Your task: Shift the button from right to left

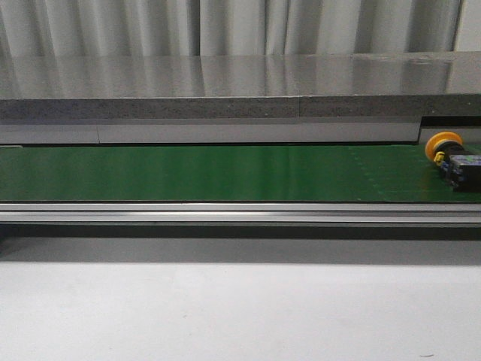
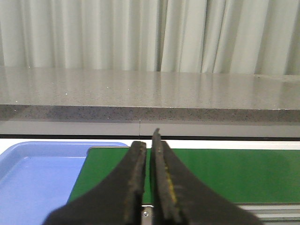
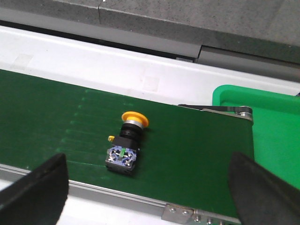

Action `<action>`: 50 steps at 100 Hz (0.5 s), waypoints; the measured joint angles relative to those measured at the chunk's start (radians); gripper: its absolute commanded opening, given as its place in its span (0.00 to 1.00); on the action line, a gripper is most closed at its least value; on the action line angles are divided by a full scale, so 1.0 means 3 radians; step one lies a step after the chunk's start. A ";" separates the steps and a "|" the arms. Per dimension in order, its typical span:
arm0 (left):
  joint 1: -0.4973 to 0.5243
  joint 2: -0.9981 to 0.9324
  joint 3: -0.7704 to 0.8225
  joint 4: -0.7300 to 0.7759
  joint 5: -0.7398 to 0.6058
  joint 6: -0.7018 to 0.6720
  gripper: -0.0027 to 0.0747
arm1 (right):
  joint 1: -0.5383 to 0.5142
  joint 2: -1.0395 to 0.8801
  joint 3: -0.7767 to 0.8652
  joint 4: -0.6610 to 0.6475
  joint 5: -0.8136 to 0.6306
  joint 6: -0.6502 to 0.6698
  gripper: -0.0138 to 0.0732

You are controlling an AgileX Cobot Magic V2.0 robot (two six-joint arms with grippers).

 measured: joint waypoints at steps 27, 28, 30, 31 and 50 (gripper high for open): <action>0.0000 0.0000 0.0000 0.0000 0.0000 0.0000 0.04 | 0.0000 -0.0856 0.0624 0.0000 0.0002 0.0000 0.90; 0.0000 0.0000 0.0000 0.0000 0.0000 0.0000 0.04 | 0.0000 -0.0897 0.0637 -0.0001 0.0017 0.0000 0.90; 0.0000 0.0000 0.0000 0.0000 0.0000 0.0000 0.04 | 0.0000 -0.0956 0.0676 -0.0001 0.0031 0.0000 0.90; 0.0000 0.0000 0.0000 0.0000 0.0000 0.0000 0.04 | 0.0000 -0.0975 0.0699 -0.0001 0.0047 0.0000 0.90; 0.0000 0.0000 0.0000 0.0000 0.0000 0.0000 0.04 | 0.0000 -0.1379 0.0889 -0.0001 0.0171 0.0007 0.90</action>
